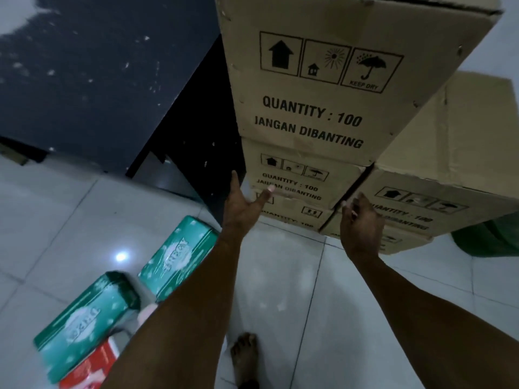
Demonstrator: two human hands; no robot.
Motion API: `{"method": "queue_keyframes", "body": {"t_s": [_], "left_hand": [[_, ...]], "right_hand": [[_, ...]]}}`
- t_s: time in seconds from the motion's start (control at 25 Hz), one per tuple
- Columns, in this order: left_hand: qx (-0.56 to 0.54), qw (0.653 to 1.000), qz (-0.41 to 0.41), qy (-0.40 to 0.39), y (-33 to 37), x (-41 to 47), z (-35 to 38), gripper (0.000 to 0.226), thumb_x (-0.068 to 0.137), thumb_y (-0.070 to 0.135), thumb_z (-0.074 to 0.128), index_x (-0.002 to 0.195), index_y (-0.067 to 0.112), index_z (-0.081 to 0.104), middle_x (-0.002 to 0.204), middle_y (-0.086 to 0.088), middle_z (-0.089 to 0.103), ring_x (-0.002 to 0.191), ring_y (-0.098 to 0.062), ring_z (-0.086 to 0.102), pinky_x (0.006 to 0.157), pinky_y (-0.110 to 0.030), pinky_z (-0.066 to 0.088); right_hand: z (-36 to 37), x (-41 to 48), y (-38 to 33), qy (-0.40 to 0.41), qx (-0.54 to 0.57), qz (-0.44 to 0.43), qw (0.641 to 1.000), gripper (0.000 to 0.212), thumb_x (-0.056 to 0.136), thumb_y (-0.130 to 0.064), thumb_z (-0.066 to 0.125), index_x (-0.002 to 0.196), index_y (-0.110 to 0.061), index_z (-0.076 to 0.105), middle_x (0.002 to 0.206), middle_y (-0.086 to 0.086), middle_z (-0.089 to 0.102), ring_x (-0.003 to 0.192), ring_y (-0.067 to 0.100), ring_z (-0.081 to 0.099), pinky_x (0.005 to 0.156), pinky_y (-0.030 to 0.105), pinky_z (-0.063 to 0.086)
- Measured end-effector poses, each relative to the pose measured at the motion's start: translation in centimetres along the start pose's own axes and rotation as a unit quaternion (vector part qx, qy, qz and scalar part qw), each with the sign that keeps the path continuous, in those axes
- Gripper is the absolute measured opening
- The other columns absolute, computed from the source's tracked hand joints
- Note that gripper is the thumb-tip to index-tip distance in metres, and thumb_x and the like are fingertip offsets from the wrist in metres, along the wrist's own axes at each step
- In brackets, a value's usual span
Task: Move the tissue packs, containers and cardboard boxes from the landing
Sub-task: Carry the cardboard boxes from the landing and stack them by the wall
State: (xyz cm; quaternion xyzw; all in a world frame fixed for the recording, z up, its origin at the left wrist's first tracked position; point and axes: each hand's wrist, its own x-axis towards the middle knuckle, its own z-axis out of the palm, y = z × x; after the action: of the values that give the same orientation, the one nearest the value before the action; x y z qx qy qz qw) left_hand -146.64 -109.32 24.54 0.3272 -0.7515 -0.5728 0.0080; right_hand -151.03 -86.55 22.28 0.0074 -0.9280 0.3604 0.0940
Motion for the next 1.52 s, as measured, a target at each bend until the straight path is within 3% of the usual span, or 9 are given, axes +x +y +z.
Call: {"method": "queue_keyframes", "body": {"t_s": [0.08,0.16,0.24,0.36,0.52,0.8,1.12,1.32,1.52], "left_hand": [[0.032,0.999,-0.025,0.031,-2.3,-3.8,-1.5,0.107,0.079,0.057,0.072,0.158,0.027,0.006,0.16,-0.008,0.026,0.146,-0.03,0.026,0.113,-0.036,0.028],[0.032,0.996,-0.049,0.063,-4.4,-8.4,-3.0,0.11,0.074,0.066,0.07,0.157,0.03,0.008,0.16,-0.009,0.026,0.144,-0.031,0.032,0.115,-0.041,0.032],[-0.003,0.994,-0.055,0.092,-6.4,-13.8,-4.1,0.111,0.071,0.072,0.068,0.157,0.031,0.009,0.16,-0.008,0.025,0.142,-0.03,0.034,0.114,-0.043,0.035],[-0.023,0.987,-0.065,0.144,-11.6,-23.3,-6.2,0.104,0.078,0.064,0.068,0.157,0.026,0.012,0.159,-0.003,0.03,0.143,-0.022,0.034,0.112,-0.031,0.03],[0.001,0.967,-0.157,0.2,-23.9,-37.2,-10.0,0.104,0.076,0.069,0.066,0.157,0.026,0.015,0.16,0.0,0.028,0.145,-0.023,0.031,0.115,-0.04,0.031],[0.01,0.922,-0.291,0.253,-43.5,-59.2,-12.4,0.102,0.074,0.073,0.064,0.155,0.031,0.019,0.159,-0.002,0.03,0.145,-0.023,0.032,0.115,-0.041,0.031],[-0.017,0.952,-0.282,0.119,-60.5,-73.4,-4.8,0.1,0.082,0.049,0.071,0.157,0.033,0.007,0.161,-0.002,0.024,0.142,-0.029,0.034,0.11,-0.043,0.036],[-0.035,0.962,-0.258,0.077,-64.3,-75.2,-2.0,0.107,0.072,0.069,0.065,0.154,0.042,0.001,0.158,-0.004,0.032,0.136,-0.029,0.044,0.107,-0.055,0.042],[-0.01,0.963,-0.245,0.111,-62.7,-75.3,-1.5,0.084,0.08,0.048,0.058,0.153,0.04,0.017,0.148,0.001,0.047,0.127,-0.029,0.053,0.104,-0.052,0.045]], "right_hand": [[-1.0,-3.0,0.1,-0.052,0.016,-0.012,0.998,0.018,0.1,-0.015,0.049,0.105,-0.002,0.06,0.078,0.01,0.062,0.066,0.022,0.059,0.061,0.027,0.047],[-2.7,-6.2,0.1,-0.102,0.02,-0.044,0.994,0.021,0.099,-0.018,0.048,0.106,-0.002,0.06,0.077,0.009,0.059,0.066,0.022,0.054,0.063,0.031,0.047],[-4.2,-9.6,0.6,-0.136,0.012,-0.097,0.986,0.032,0.098,-0.026,0.05,0.113,0.0,0.06,0.085,0.016,0.065,0.075,0.03,0.062,0.068,0.031,0.048],[-4.8,-16.9,1.2,-0.197,0.012,-0.127,0.972,0.046,0.097,-0.032,0.052,0.122,0.006,0.057,0.102,0.024,0.068,0.09,0.034,0.067,0.075,0.029,0.046],[-3.5,-30.8,2.7,-0.324,0.026,-0.122,0.938,0.053,0.097,-0.032,0.056,0.141,-0.004,0.047,0.131,0.018,0.06,0.114,0.028,0.063,0.097,0.042,0.051],[-3.1,-55.1,10.4,-0.488,-0.011,-0.098,0.868,0.065,0.096,-0.038,0.057,0.151,-0.011,0.034,0.139,0.018,0.054,0.127,0.033,0.052,0.105,0.045,0.043],[-7.1,-76.2,23.9,-0.509,-0.02,0.047,0.859,0.098,0.091,-0.032,0.066,0.156,-0.031,-0.006,0.152,0.015,0.038,0.131,0.038,0.046,0.103,0.045,0.041],[-7.3,-80.3,27.7,-0.523,0.024,0.058,0.85,0.092,0.092,-0.033,0.065,0.156,-0.036,-0.001,0.134,0.011,0.058,0.105,0.032,0.064,0.087,0.039,0.053],[-8.1,-80.2,27.2,-0.52,0.055,0.027,0.852,0.089,0.094,-0.015,0.06,0.156,-0.033,-0.002,0.121,0.009,0.063,0.089,0.019,0.062,0.082,0.033,0.053]]}}
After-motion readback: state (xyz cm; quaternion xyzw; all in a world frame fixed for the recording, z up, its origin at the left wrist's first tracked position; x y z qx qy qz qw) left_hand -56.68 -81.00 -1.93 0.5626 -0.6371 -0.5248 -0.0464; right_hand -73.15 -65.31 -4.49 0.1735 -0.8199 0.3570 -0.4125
